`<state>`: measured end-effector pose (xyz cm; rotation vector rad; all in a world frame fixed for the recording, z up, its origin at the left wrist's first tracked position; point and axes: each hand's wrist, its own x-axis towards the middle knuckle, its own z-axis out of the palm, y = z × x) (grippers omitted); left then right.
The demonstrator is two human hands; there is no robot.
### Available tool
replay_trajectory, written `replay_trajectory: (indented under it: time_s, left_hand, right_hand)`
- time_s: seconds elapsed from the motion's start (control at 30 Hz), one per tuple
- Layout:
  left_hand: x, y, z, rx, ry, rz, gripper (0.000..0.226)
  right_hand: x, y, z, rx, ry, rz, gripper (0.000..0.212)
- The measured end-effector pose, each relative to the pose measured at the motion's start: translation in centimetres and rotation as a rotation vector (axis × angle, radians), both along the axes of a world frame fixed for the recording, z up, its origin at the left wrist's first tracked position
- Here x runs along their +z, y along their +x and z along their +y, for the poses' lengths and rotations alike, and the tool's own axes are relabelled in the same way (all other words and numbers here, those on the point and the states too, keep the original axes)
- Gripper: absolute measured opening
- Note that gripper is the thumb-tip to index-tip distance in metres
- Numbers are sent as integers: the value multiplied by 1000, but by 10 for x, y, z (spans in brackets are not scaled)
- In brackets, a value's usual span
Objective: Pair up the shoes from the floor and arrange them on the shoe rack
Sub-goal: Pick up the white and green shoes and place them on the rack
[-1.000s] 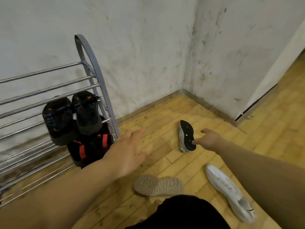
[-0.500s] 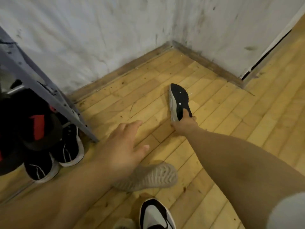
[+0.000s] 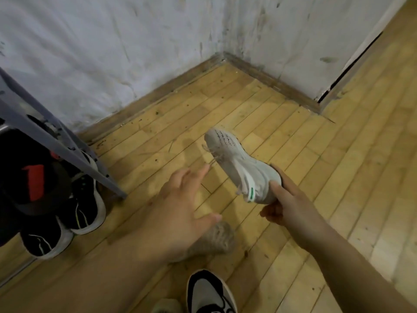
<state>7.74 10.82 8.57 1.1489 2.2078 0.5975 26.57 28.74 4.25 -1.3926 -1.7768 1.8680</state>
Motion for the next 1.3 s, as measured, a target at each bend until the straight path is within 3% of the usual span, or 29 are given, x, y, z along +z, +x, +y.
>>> replay_trajectory:
  time_s: [0.07,0.17,0.3,0.4,0.57,0.7,0.77,0.9,1.03,1.1,1.17,1.23,1.3]
  left_hand:
    - [5,15,9,-136,-38,69,106]
    - [8,35,18,-412,-3,396,118]
    - [13,41,26,-513,170,655,119]
    - [13,36,29,-565,222,653,110]
    - [5,37,17,-598,-3,562,107]
    - [-8,22,-5,-305,-176,416,113]
    - [-15,7,-30,-138,-187,370,112]
    - [-23,-13,-85,39,-305,427,119]
    - [-30,-20,-124,122,-414,438,117]
    - [-36,-24,-138,146,-442,421,116]
    - [-40,-26,-146,157,-445,407,116]
    - [-43,-26,-150,172,-417,397,113]
    - [-46,-23,-149,166,-394,389,110]
  right_hand:
    - [13,29,-15,69,-182,138,34]
    - [29,62,-27,152,-457,381,43]
    - [33,80,-35,98,-711,444,50]
    - [33,84,-41,152,-745,410,52]
    - [26,84,-48,92,-604,204,56]
    - [-2,83,-42,68,-142,-85,48]
    - [-20,75,-42,220,92,-222,56]
    - [-69,27,-47,657,442,-319,86]
    - [-115,-21,-64,985,636,-352,99]
    - [-126,-31,-67,1014,659,-388,96]
    - [-121,-36,-64,949,469,-360,95]
    - [-105,-36,-61,734,167,-276,88]
    - [-93,-34,-59,467,115,-321,77]
